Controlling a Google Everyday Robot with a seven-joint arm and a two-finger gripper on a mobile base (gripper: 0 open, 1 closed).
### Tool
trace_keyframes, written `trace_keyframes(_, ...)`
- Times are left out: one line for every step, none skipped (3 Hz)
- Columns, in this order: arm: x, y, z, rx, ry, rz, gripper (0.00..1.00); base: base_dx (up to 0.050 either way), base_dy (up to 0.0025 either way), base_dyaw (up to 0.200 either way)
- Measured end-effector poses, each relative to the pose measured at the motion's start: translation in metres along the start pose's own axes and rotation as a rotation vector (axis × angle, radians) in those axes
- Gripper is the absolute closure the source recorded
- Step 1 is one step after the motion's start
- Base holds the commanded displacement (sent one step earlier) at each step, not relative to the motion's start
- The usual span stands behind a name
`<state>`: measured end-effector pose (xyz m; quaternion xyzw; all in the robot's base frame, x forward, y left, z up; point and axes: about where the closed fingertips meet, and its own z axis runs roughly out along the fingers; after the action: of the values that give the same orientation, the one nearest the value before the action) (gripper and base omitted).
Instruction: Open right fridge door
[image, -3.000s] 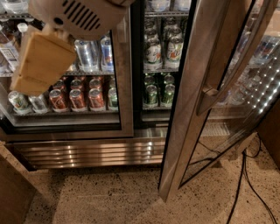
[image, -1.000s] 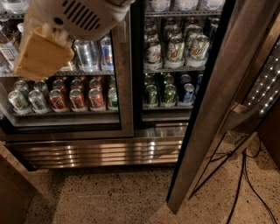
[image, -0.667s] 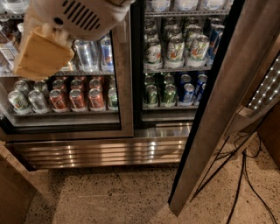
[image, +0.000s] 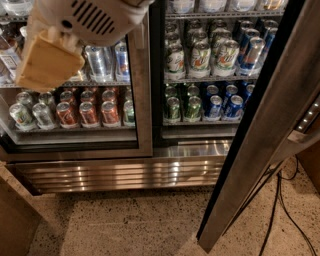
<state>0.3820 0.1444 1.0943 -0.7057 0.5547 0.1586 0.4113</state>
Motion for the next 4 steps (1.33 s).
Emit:
trace_keyframes(0.0,0.0,0.0,0.0,0.0,0.0,0.47,0.0,0.0,0.0)
trace_keyframes(0.0,0.0,0.0,0.0,0.0,0.0,0.47,0.0,0.0,0.0)
trace_keyframes(0.0,0.0,0.0,0.0,0.0,0.0,0.47,0.0,0.0,0.0)
trace_keyframes(0.0,0.0,0.0,0.0,0.0,0.0,0.47,0.0,0.0,0.0)
